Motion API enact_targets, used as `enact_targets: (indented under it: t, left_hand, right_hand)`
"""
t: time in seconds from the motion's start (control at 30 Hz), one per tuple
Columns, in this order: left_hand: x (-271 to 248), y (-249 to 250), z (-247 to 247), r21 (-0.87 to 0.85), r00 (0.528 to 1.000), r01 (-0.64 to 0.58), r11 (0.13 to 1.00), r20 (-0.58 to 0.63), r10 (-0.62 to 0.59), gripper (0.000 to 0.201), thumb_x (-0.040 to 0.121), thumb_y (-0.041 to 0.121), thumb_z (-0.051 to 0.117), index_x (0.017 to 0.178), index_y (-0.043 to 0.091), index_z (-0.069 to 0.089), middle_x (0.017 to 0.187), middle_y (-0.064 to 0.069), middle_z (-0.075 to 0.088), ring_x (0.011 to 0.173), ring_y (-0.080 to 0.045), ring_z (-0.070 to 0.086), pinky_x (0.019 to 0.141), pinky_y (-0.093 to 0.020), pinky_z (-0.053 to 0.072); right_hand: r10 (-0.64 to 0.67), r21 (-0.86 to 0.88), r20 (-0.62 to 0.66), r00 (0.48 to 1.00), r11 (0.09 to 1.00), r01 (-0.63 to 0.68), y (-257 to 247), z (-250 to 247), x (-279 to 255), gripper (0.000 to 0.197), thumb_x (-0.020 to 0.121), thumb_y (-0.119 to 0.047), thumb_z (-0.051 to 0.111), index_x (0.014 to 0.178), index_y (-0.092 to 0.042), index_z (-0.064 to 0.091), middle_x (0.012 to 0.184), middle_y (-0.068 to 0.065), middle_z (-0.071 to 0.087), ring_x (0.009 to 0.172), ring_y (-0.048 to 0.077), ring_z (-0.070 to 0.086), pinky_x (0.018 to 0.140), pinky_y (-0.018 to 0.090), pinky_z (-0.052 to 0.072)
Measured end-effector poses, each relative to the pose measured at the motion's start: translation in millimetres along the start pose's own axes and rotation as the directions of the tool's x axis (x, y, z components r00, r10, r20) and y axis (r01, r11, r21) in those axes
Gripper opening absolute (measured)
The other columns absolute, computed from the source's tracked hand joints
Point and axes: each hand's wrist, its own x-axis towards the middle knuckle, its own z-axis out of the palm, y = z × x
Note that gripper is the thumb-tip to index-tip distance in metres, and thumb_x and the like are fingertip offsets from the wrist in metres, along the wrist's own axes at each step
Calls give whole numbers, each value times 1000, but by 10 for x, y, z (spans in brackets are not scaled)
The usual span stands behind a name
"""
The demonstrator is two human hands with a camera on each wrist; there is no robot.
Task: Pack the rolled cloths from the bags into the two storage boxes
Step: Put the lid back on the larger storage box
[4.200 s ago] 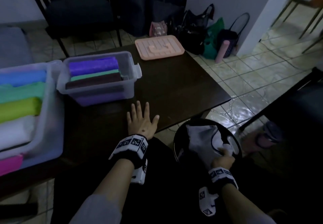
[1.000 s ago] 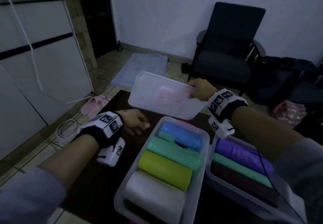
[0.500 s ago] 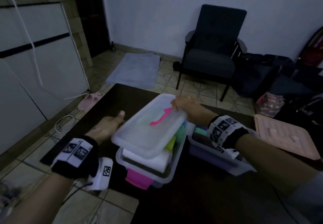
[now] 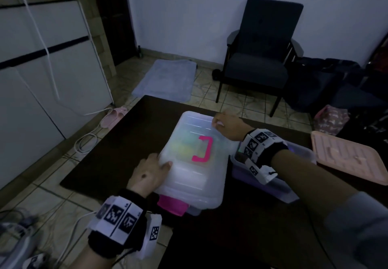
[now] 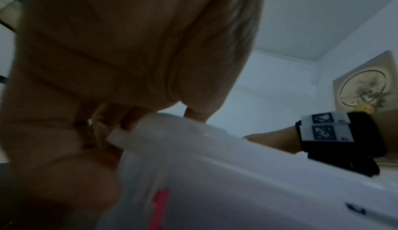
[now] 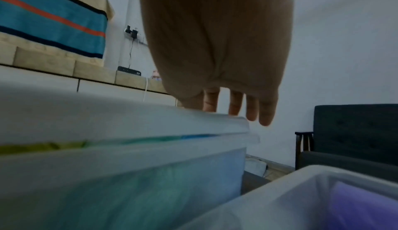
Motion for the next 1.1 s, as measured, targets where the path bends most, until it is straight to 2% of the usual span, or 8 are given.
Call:
enact_targets:
  t: [0.1,0.23,0.3,0.47,0.63,0.8,0.9,1.1]
  left_hand:
    - [11,-48,75,-24,994,107,994,-28,-107,67,92,54,42,137,6,31,139,-17,33,123,-36,40,100,-48,42]
    - [68,-78,73,-127,993,105,986,-35,-111,64,92,50,45,135,4,34,134,-18,39,119,-36,45,98,-49,42]
    - [148,-78,33,-171,994,98,980,-22,-104,62,92,47,48,133,1,37,130,-20,45,114,-37,49,96,-48,44]
    - [457,76,-322,-94,1000,12,996,-23,-15,49,95,36,50,123,-3,51,122,-22,55,111,-35,54,87,-36,43]
    - [1024,214,-796,144,986,-166,976,23,165,42,93,39,51,105,0,62,111,-20,61,90,-24,53,74,-27,37]
    - [1352,513,-1005,347,958,-286,893,113,263,45,95,36,48,117,-3,59,108,-12,55,98,-23,51,67,-24,37]
    - [1544,580,-997,400,951,-309,863,122,284,45,95,37,49,122,2,57,126,-15,55,115,-28,51,89,-28,39]
    - [1721,700,-913,413,931,-365,835,152,332,44,92,42,52,120,8,58,124,-13,57,112,-26,53,92,-31,41]
  right_hand:
    - [161,-10,-21,987,987,-162,-35,54,75,32,97,-20,46,124,-3,46,135,17,35,124,35,35,103,41,34]
    - [179,256,21,984,950,-178,79,10,89,47,94,-23,55,131,-2,36,111,12,45,79,18,48,57,18,41]
    - [194,304,33,981,933,-195,155,-19,83,53,90,-28,61,133,-6,39,108,5,45,81,16,48,52,16,36]
    - [254,431,10,967,872,-233,296,-8,66,40,80,-30,73,105,-1,65,96,12,64,78,22,58,55,27,45]
    - [362,493,58,930,800,-342,237,99,-14,44,73,-34,78,75,7,63,60,9,51,53,17,47,50,25,35]
    - [481,588,114,869,673,-449,173,365,-132,70,68,-45,79,113,2,53,105,17,62,79,24,60,46,21,42]
    - [534,665,133,835,577,-475,146,394,-221,65,71,-41,78,113,-2,47,102,11,59,68,16,56,45,21,44]
    - [579,685,145,803,527,-503,183,341,-353,83,75,-37,77,136,-6,30,123,11,50,71,12,53,52,24,49]
